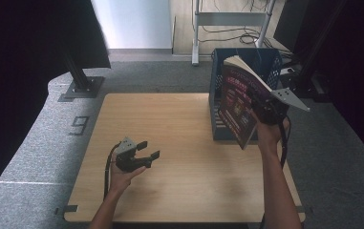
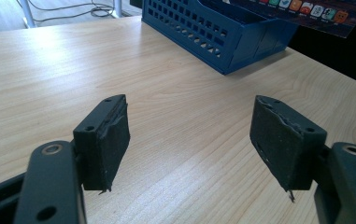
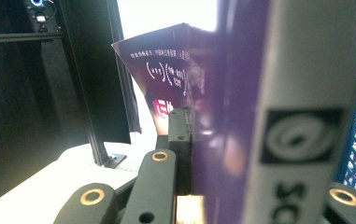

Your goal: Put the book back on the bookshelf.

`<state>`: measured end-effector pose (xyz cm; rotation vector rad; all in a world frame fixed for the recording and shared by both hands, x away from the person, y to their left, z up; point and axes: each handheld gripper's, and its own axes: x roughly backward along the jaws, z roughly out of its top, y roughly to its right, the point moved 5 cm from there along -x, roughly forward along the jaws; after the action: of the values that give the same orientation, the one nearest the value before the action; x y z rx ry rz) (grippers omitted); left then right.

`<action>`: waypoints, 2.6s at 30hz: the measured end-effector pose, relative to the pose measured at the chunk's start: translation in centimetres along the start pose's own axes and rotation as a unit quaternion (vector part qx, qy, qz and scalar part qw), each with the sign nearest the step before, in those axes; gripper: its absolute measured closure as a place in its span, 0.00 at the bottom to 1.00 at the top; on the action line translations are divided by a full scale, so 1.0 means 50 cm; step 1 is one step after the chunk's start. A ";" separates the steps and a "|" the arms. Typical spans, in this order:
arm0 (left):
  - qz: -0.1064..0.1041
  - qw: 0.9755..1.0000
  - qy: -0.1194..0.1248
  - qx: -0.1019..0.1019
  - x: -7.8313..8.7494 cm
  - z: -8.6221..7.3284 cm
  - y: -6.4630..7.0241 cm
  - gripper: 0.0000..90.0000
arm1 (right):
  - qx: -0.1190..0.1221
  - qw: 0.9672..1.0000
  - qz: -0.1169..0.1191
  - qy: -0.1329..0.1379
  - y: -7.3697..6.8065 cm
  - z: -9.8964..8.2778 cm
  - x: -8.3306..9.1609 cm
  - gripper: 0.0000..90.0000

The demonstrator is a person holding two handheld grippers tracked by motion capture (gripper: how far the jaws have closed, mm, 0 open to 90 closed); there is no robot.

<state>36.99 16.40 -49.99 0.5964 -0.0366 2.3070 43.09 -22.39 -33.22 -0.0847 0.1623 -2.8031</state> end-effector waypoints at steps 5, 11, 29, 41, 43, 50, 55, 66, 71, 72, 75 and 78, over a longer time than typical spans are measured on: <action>0.001 1.000 0.000 0.002 0.000 0.000 -0.001 0.32 | 0.001 1.000 -0.003 0.000 0.002 0.004 -0.008 0.91; 0.003 1.000 0.010 0.001 0.004 0.003 0.000 0.32 | 0.002 1.000 -0.008 0.001 0.003 0.007 -0.022 0.91; -0.003 1.000 0.006 0.006 -0.004 0.001 0.002 0.32 | 0.000 1.000 -0.025 -0.001 0.010 0.010 -0.064 0.91; -0.004 1.000 0.003 0.001 -0.005 0.001 0.004 0.32 | 0.003 0.999 -0.035 -0.007 0.006 0.008 -0.103 0.91; -0.004 1.000 0.002 0.002 -0.006 0.000 0.003 0.32 | 0.005 0.999 -0.037 -0.007 0.006 0.008 -0.109 0.91; -0.004 1.000 0.004 -0.003 -0.004 0.001 0.003 0.32 | 0.003 0.999 -0.044 -0.010 0.008 0.008 -0.129 0.91; -0.006 1.000 0.002 -0.008 -0.006 0.000 0.005 0.32 | 0.001 0.999 -0.048 -0.011 0.013 0.006 -0.145 0.91; -0.011 1.000 0.005 -0.002 -0.003 0.000 0.002 0.32 | -0.007 0.998 -0.065 -0.011 0.036 -0.001 -0.186 0.91; -0.009 1.000 0.006 0.001 -0.002 0.000 -0.002 0.32 | -0.008 0.997 -0.069 -0.014 0.038 -0.008 -0.196 0.91; -0.009 1.000 0.006 0.002 -0.002 0.000 -0.002 0.32 | -0.006 0.997 -0.069 -0.015 0.037 -0.008 -0.198 0.91; -0.010 1.000 0.006 0.000 -0.001 0.000 -0.002 0.32 | 0.001 0.997 -0.071 -0.022 0.035 -0.011 -0.205 0.91; -0.010 1.000 0.008 -0.001 0.000 0.001 -0.002 0.32 | 0.001 0.997 -0.075 -0.023 0.037 -0.013 -0.211 0.91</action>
<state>37.05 16.47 -49.95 0.5749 -0.0245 2.2916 53.60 -20.57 -34.52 -0.1676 0.1475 -2.9472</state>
